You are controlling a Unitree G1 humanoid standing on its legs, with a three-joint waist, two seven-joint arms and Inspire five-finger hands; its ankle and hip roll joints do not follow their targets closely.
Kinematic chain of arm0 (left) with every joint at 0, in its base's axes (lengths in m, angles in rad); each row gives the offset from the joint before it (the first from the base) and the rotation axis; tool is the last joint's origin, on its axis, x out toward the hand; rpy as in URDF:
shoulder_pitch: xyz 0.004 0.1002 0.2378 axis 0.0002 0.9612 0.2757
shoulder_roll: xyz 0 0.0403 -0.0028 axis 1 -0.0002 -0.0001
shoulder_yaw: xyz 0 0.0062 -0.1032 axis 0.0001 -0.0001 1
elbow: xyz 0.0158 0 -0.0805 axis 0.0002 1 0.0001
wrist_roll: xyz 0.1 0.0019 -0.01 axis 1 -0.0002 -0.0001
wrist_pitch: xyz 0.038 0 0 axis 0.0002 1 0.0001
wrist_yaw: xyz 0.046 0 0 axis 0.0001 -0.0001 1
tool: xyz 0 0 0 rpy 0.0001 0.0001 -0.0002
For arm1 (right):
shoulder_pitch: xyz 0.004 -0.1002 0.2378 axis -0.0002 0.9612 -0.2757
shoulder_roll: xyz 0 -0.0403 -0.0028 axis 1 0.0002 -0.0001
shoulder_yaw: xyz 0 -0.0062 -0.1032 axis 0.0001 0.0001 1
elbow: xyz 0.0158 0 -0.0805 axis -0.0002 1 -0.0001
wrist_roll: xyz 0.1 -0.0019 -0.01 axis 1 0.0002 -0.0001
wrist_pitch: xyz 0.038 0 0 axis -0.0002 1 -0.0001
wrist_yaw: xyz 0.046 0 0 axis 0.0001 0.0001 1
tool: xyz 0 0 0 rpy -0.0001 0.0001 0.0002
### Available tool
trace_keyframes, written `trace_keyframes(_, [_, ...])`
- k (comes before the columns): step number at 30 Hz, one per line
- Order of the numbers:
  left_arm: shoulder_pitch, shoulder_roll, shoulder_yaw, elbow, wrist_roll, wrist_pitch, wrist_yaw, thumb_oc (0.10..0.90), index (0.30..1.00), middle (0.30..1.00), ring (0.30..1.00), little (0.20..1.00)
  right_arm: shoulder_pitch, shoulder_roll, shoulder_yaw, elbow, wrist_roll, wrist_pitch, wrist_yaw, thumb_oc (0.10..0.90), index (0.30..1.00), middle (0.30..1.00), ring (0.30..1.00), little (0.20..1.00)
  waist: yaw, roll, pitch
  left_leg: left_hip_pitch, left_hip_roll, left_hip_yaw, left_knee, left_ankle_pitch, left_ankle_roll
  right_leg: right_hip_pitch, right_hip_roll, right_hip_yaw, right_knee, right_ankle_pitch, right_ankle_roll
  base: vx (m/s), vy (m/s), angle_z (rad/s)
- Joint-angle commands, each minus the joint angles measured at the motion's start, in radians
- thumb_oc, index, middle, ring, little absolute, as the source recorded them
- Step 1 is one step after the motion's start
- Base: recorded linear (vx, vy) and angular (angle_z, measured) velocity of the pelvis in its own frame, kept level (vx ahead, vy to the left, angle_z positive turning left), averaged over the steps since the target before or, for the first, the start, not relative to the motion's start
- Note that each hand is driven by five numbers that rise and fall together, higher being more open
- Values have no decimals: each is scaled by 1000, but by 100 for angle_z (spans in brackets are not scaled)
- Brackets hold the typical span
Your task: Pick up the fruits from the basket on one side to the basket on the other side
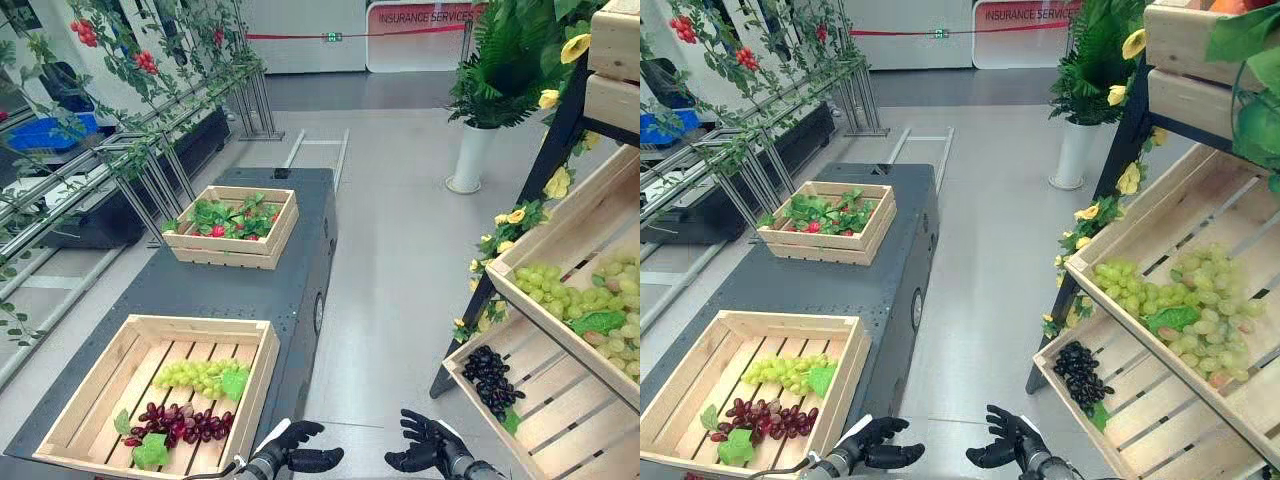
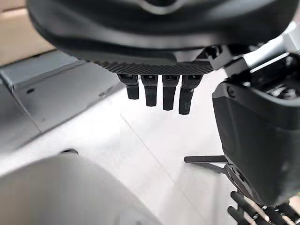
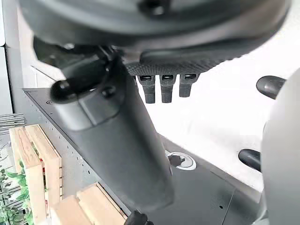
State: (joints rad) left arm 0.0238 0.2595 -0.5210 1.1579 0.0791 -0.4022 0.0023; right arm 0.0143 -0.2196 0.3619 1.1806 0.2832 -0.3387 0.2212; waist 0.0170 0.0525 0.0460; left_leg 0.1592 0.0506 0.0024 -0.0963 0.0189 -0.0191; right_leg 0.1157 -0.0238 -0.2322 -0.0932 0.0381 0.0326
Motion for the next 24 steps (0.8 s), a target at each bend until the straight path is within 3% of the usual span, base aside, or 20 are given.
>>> trace_keyframes(1, [-116, -43, 15, 13, -44, -59, -7, 800, 900, 900, 900, 900, -111, 27, 13, 26, 2, -42, 39, 800, 900, 900, 900, 900, -2, -41, 56, 13, -103, 72, 9, -96, 56, 51, 8, 37, 6, -70, 12, 262, 144, -33])
trace_keyframes(6, [-113, -53, 33, 24, -50, -32, -58, 800, 900, 900, 900, 900, -119, 33, 0, 34, 17, -35, 20, 800, 900, 900, 900, 900, 2, -44, 54, 13, -103, 74, 9, -97, 57, 50, 8, 34, 6, -69, 11, 0, 0, 0])
trace_keyframes(9, [-111, -58, 13, 38, 24, -1, -27, 800, 900, 900, 900, 900, -123, 36, -3, 39, 12, -29, 18, 800, 900, 900, 900, 900, 0, -43, 57, 14, -102, 77, 9, -95, 56, 50, 9, 37, 6, -66, 12, 0, 0, 0])
trace_keyframes(12, [-123, -53, -2, 38, 95, -37, 48, 800, 900, 900, 900, 900, -126, 36, 1, 45, 11, -32, 16, 800, 900, 900, 900, 900, -3, -42, 57, 16, -102, 78, 9, -99, 57, 50, 9, 39, 6, -68, 14, 0, 0, 0])
trace_keyframes(16, [-132, -49, -13, 39, 97, -29, 95, 800, 900, 900, 900, 900, -133, 34, 3, 50, 6, -23, 15, 800, 900, 900, 900, 900, -2, -45, 53, 17, -101, 81, 9, -100, 58, 49, 11, 46, 6, -68, 14, 0, 0, 0])
trace_keyframes(20, [-136, -47, -2, 36, 144, -79, 169, 800, 900, 900, 900, 900, -133, 40, 6, 55, 2, -20, 0, 800, 900, 900, 900, 900, 1, -50, 53, 15, -100, 81, 9, -98, 57, 48, 12, 47, 6, -67, 13, 0, 0, 0])
trace_keyframes(24, [-147, -32, -15, 24, 313, -165, 372, 800, 900, 900, 900, 900, -135, 40, 10, 59, -4, -20, -27, 800, 900, 900, 900, 900, 5, -53, 56, 12, -100, 81, 9, -94, 57, 48, 12, 48, 6, -65, 12, 0, 0, 0])
